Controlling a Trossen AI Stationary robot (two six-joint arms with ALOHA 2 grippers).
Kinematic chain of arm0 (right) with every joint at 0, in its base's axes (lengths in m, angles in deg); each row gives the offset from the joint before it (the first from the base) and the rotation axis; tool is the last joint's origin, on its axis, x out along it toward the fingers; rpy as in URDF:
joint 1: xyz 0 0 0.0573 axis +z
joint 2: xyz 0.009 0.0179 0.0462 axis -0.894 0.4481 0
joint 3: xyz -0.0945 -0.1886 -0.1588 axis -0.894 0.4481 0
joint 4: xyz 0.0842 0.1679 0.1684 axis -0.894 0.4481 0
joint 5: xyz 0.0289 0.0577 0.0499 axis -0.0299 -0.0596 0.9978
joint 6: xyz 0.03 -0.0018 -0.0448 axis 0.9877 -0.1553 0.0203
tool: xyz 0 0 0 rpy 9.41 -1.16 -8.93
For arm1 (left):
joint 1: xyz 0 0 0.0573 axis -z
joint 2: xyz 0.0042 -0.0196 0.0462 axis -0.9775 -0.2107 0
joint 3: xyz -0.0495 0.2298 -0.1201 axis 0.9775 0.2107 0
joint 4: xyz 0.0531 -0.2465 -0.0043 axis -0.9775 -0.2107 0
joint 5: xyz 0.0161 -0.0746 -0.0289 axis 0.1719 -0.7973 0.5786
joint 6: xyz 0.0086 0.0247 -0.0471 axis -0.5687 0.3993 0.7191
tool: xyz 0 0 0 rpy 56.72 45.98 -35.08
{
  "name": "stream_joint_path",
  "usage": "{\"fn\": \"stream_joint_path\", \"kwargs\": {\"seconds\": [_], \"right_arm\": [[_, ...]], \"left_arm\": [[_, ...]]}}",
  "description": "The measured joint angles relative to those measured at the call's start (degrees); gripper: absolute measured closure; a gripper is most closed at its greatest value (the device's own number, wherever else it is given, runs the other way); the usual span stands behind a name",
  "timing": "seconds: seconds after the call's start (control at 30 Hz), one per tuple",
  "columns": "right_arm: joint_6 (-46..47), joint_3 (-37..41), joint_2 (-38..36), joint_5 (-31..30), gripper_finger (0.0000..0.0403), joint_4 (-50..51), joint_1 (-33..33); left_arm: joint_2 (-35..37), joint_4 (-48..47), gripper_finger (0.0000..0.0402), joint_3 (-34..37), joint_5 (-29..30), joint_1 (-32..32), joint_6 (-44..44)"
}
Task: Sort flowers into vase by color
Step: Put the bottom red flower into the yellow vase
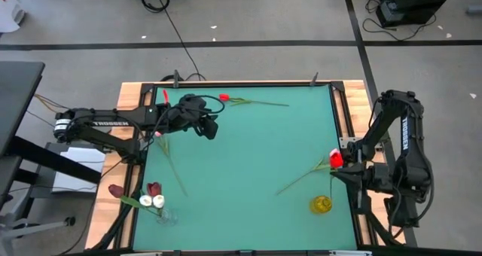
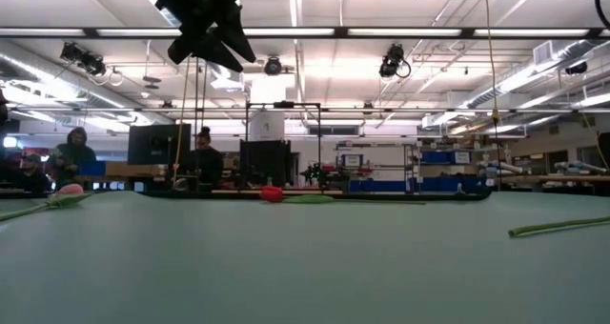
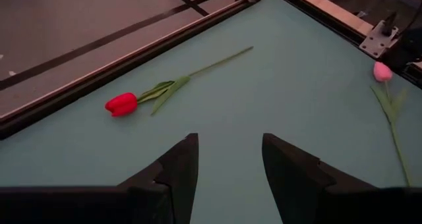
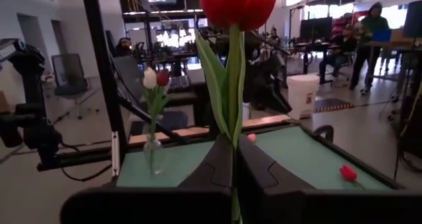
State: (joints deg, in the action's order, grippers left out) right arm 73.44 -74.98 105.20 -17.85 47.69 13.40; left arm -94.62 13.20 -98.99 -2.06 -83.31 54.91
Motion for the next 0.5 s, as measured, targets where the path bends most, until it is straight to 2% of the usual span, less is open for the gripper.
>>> {"fn": "stream_joint_path", "kwargs": {"seconds": [0.2,0.5], "right_arm": [[-5.8,-1.3,0.1,0.0,0.0394,-3.9,0.5],[-5.5,-1.3,3.3,0.2,0.0394,-6.2,-0.6]], "left_arm": [[0.0,-3.3,0.0230,0.0,0.0,0.0,0.0],[0.0,-3.9,0.0230,0.0,0.0,-0.2,0.0]]}}
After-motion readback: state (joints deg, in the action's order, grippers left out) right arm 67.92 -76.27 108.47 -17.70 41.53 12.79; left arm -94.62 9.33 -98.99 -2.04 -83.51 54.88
